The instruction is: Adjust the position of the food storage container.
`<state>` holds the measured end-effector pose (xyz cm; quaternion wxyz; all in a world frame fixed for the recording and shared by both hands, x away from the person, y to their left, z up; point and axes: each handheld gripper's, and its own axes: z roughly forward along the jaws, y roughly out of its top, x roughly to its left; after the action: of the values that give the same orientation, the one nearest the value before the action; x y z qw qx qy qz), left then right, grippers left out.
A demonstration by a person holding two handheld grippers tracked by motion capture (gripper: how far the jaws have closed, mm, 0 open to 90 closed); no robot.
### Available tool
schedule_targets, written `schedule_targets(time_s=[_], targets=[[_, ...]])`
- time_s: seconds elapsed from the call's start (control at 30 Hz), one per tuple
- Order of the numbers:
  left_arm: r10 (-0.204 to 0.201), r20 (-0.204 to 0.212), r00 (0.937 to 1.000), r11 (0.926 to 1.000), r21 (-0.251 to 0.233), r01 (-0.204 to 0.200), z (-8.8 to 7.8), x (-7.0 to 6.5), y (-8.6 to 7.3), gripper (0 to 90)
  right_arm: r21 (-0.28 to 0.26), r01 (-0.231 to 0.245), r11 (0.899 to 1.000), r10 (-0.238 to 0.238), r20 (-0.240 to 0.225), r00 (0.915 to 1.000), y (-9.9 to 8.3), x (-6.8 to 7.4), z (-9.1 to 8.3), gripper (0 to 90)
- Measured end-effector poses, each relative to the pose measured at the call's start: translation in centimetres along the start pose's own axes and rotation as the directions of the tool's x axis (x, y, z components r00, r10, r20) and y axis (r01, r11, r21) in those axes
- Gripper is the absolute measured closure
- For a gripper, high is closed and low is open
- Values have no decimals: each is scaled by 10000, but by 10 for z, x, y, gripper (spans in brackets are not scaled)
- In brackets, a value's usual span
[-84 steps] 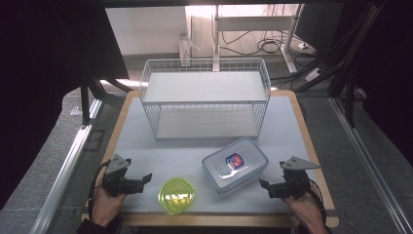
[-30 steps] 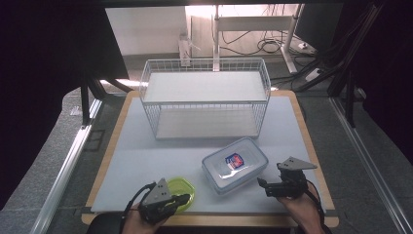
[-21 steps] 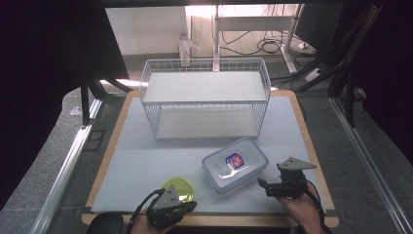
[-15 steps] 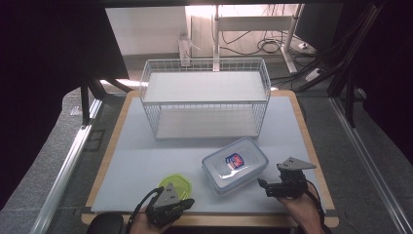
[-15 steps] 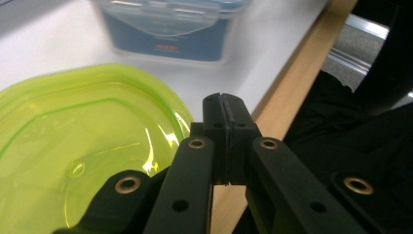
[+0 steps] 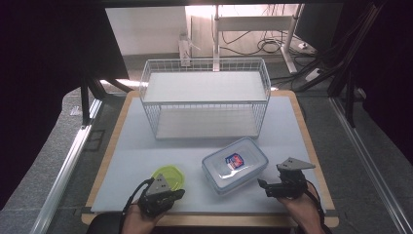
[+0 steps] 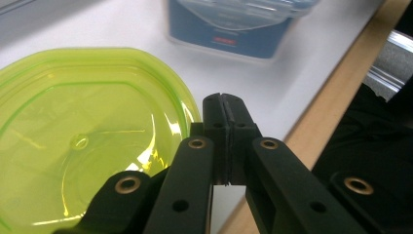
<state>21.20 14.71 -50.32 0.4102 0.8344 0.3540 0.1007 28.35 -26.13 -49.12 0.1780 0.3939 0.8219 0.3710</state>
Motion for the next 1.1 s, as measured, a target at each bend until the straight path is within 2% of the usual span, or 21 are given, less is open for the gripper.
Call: schedule_targets(time_s=[0.1,0.43,0.6,0.77,1.1], targets=[[-75,-70,9999,10000,4,75,-1,5,0,899,-2,10,10000,-10,-6,10000,0,0,0,112],[-467,-632,9969,9989,40,471,-7,37,0,900,61,26,10000,-26,-49,10000,0,0,1,117],[-682,-1012,9925,9976,69,692,-11,53,0,900,63,35,10000,-34,-75,10000,0,0,2,120],[-871,-1213,9888,9961,8,879,-13,67,0,900,52,84,10000,-83,-107,9999,0,1,2,125],[-1177,-1793,9767,9929,-23,1192,-17,95,0,900,97,108,9999,-107,-131,9999,-1,1,3,131]])
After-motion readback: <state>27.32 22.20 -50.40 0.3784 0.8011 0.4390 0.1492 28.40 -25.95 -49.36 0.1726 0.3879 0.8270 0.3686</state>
